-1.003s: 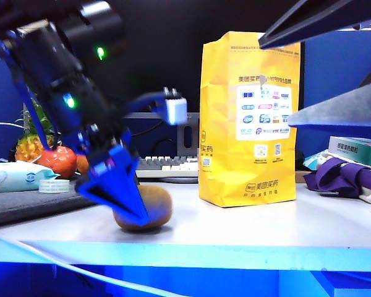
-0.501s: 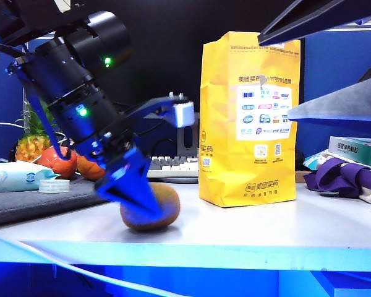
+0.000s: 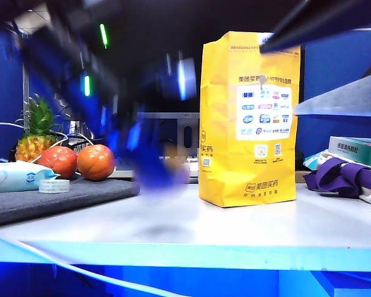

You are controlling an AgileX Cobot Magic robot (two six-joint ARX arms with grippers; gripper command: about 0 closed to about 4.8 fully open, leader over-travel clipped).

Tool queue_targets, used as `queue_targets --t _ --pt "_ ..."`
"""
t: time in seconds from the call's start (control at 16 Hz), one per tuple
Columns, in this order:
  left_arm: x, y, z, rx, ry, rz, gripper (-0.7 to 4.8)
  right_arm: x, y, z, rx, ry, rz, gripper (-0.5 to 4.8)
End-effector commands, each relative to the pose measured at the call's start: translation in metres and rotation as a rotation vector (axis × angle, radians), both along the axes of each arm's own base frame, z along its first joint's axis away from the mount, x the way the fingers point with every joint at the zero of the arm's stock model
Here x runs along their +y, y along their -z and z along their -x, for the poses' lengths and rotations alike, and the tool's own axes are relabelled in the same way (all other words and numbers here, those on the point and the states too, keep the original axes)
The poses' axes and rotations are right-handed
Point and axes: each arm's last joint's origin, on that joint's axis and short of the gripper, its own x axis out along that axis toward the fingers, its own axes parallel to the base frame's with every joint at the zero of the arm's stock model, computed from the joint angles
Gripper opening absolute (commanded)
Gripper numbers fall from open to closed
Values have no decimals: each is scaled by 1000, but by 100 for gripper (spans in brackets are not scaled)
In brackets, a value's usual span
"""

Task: Pick up the kiwifruit and throw it into the yellow paper bag.

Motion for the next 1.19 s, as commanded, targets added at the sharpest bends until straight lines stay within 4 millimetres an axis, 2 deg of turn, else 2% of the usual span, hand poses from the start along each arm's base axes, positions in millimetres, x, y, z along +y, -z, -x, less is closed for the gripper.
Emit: queue_targets --t 0.06,0.19,0.44,0.63,0.81,0.94,1.07,1.13,1.19 --pt "3 -57 6 -169 -71 277 204 -4 -7 -6 -170 206 86 479" --pt "9 -96 14 -360 -51 438 205 -5 -14 -8 -253 274 73 479" --pt "8 -129 15 -609 62 660 206 -5 -28 -8 -362 286 -12 479" --pt "-11 -151 -8 -570 96 680 214 -5 -30 -8 -385 274 -34 479" --pt "-46 -177 -52 -437 111 675 214 -4 -31 -7 -386 262 -36 479" --pt "-65 -173 -75 -302 149 591 214 -4 -31 -7 -390 263 -39 479" --pt "-75 -164 -87 -232 143 543 225 -4 -31 -7 -389 259 -38 479" --pt "-77 -161 -90 -205 157 534 294 -4 -31 -7 -390 259 -39 479" --pt "-78 -160 -91 -213 149 529 479 -4 -31 -7 -390 260 -40 479"
